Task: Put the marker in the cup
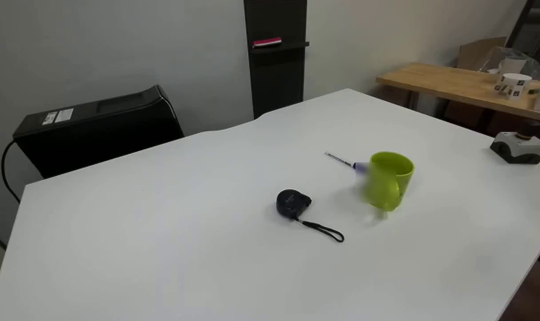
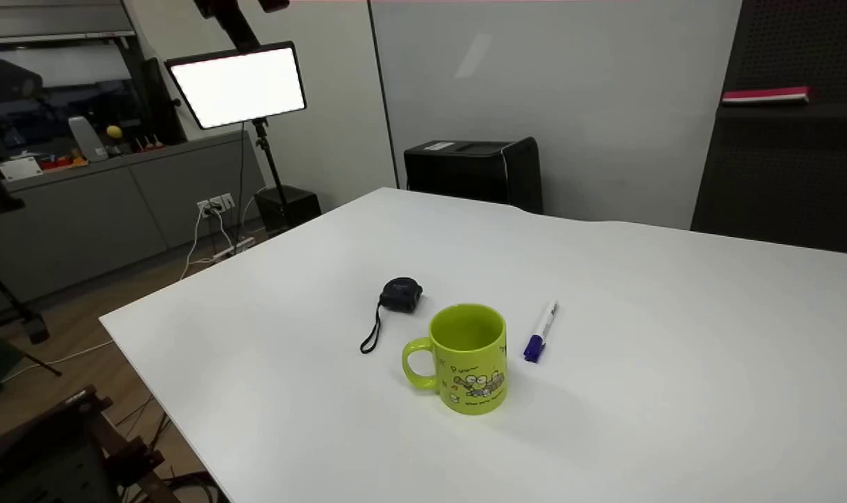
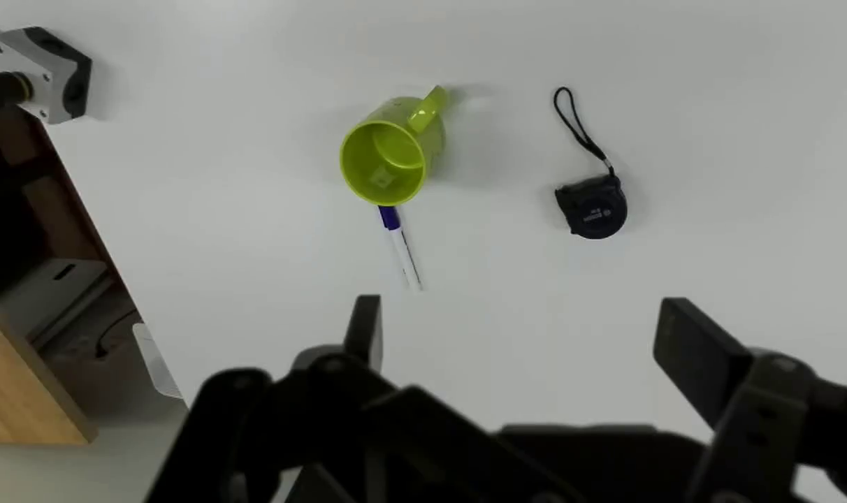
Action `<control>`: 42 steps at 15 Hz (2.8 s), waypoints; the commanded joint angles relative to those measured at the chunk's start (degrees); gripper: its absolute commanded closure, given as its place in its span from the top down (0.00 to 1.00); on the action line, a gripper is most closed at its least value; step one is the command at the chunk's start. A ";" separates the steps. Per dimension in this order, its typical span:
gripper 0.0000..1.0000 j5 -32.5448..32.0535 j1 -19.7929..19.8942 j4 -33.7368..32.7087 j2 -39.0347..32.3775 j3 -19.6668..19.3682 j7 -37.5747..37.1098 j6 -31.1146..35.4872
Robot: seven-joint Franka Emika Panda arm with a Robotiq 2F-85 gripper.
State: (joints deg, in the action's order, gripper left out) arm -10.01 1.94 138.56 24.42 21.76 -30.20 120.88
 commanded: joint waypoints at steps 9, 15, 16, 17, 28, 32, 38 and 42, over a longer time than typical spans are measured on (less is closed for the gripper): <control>1.00 12.43 -1.80 1.47 -3.46 -19.69 21.45 3.78; 1.00 12.09 -1.15 -2.77 -10.29 -27.17 42.89 -0.49; 1.00 10.64 -0.72 -3.63 -11.37 -27.46 44.91 -1.32; 1.00 9.30 -0.38 -4.67 -12.50 -27.78 47.17 -2.49; 1.00 5.41 1.20 -6.04 -14.97 -27.59 47.38 -3.54; 1.00 5.27 1.38 -6.87 -18.36 -27.88 48.52 -3.67; 1.00 4.74 2.83 -9.43 -28.87 -28.30 50.21 0.11; 1.00 6.78 4.40 -10.49 -34.56 -28.06 50.58 10.82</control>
State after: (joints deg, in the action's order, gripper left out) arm -4.57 5.14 130.84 -5.95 -6.52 19.99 126.30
